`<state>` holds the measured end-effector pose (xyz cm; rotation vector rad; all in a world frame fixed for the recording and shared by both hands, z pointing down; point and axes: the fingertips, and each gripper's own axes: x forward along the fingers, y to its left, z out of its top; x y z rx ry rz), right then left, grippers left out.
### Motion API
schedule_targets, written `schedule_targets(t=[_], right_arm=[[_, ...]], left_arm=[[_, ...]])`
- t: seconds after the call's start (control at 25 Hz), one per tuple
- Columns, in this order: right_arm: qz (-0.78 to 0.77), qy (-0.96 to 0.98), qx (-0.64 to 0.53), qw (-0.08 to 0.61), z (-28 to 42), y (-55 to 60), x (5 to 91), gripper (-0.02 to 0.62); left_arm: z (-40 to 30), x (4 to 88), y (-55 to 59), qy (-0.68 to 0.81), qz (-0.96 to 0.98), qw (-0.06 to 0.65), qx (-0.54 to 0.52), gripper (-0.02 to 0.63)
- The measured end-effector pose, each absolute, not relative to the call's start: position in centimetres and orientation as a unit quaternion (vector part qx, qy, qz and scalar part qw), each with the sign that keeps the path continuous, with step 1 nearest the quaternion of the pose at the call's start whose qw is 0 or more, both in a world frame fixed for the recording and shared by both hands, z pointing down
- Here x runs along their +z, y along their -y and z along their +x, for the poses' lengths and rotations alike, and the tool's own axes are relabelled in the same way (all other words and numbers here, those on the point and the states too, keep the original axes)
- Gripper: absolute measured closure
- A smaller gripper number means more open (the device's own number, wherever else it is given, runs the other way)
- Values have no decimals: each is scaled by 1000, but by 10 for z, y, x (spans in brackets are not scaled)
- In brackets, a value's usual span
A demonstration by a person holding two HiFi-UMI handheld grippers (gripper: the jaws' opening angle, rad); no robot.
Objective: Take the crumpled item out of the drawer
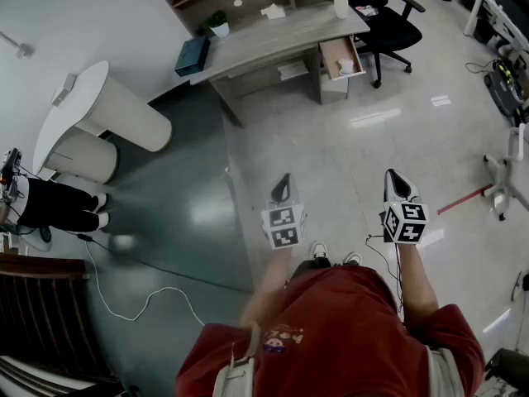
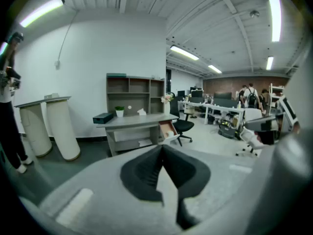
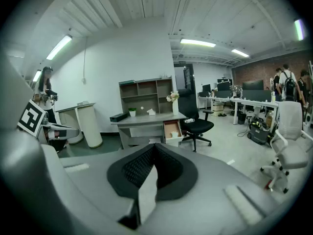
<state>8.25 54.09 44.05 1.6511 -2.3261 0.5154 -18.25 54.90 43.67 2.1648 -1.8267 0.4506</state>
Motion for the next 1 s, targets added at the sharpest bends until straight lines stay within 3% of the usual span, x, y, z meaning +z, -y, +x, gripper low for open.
schedule_targets(t=[1.0], right_arm=[[604,765,196,109,40,-499,462,597]], left_arm=[[-219,463,-487,584,783,143,161,607]])
